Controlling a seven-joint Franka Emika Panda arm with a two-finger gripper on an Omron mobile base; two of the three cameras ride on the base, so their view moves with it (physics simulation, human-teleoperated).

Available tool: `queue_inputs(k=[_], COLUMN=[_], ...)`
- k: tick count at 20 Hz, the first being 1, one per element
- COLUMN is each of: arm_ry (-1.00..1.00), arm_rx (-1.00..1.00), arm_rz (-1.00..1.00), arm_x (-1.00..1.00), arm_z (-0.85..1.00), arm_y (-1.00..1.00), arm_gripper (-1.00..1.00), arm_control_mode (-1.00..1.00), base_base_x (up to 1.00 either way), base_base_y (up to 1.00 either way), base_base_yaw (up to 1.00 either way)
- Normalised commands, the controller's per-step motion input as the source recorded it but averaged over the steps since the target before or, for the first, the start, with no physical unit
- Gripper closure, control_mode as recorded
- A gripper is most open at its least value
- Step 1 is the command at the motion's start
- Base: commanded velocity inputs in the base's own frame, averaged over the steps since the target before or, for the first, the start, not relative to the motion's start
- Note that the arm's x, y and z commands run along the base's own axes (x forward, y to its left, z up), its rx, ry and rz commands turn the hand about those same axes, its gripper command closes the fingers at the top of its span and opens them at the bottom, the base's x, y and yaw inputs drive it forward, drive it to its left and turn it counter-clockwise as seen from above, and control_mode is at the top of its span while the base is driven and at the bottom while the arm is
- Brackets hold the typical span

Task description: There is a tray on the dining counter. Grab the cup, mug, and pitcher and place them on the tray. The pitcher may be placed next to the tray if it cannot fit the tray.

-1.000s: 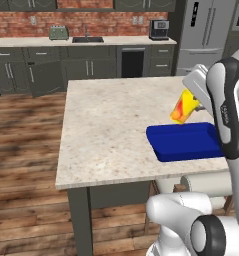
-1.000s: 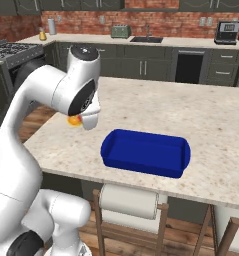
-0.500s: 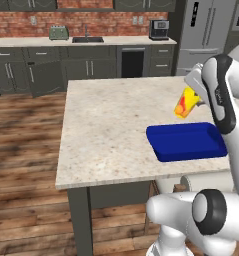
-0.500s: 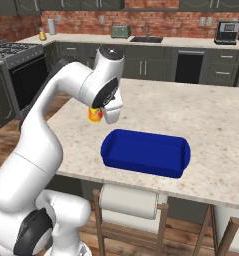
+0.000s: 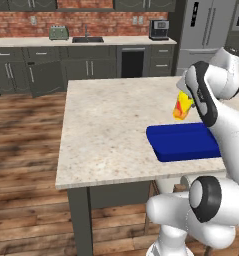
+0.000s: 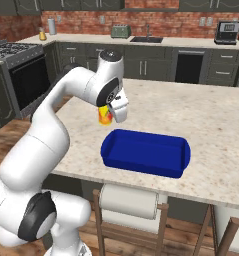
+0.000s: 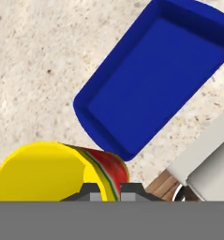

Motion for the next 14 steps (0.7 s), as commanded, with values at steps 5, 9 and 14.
queue_inputs(k=[5, 9, 14], arm_ry=[0.06, 0.08, 0.10], arm_rx=[-0.04, 0.00, 0.00], arm_rz=[0.00, 0.00, 0.01], arm_x=[0.36, 0.31, 0.23], arm_z=[-0.31, -0.25, -0.16], arm_y=[-0.15, -0.11, -0.04], arm_gripper=[1.00, 1.00, 1.00], arm_control_mode=[-1.00, -1.00, -1.00], base_base_x=[0.00, 0.00, 0.00], base_base_y=[0.00, 0.00, 0.00], base_base_yaw=[0.00, 0.00, 0.00])
